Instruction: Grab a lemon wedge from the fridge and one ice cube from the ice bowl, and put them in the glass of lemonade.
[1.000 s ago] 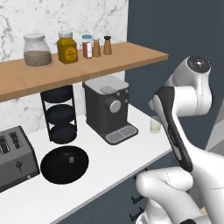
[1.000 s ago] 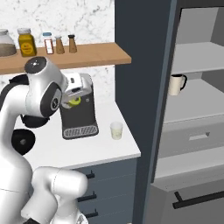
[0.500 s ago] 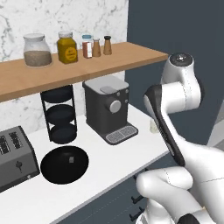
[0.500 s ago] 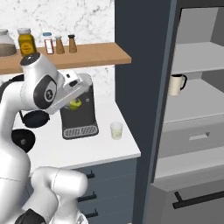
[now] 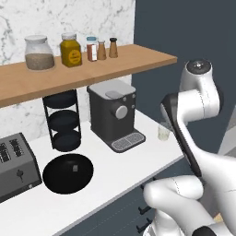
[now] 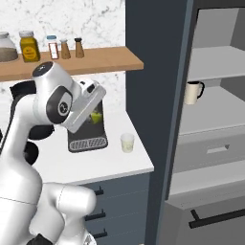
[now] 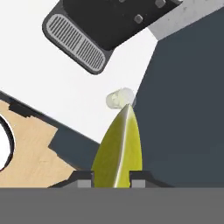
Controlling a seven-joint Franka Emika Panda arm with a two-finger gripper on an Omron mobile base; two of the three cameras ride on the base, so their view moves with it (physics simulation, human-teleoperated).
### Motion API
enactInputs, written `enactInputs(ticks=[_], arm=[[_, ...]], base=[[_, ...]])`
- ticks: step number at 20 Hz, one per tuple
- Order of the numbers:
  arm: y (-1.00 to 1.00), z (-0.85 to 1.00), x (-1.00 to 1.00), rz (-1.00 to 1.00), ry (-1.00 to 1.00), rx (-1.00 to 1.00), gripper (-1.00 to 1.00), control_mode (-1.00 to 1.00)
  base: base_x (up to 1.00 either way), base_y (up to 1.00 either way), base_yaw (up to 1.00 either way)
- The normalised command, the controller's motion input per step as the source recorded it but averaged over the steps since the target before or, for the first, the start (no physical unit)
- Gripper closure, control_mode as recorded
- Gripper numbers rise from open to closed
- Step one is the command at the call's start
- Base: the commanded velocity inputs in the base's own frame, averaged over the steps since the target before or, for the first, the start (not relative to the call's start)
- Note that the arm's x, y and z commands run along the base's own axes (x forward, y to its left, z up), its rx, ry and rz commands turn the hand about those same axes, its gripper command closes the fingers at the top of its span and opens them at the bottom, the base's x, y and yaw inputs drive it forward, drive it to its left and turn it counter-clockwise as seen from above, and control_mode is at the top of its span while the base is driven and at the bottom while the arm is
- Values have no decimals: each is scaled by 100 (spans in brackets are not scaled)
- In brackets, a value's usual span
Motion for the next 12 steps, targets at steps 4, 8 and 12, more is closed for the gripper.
enactInputs(ticks=[4,8,12], arm=[[-24,-35,-3,23,0,-32,100,-100],[-2,-20,-20,23,0,-41,100,-100],[-9,0,-40,26,4,-37,100,-100]], base=[[0,0,0],[0,0,0],[0,0,0]])
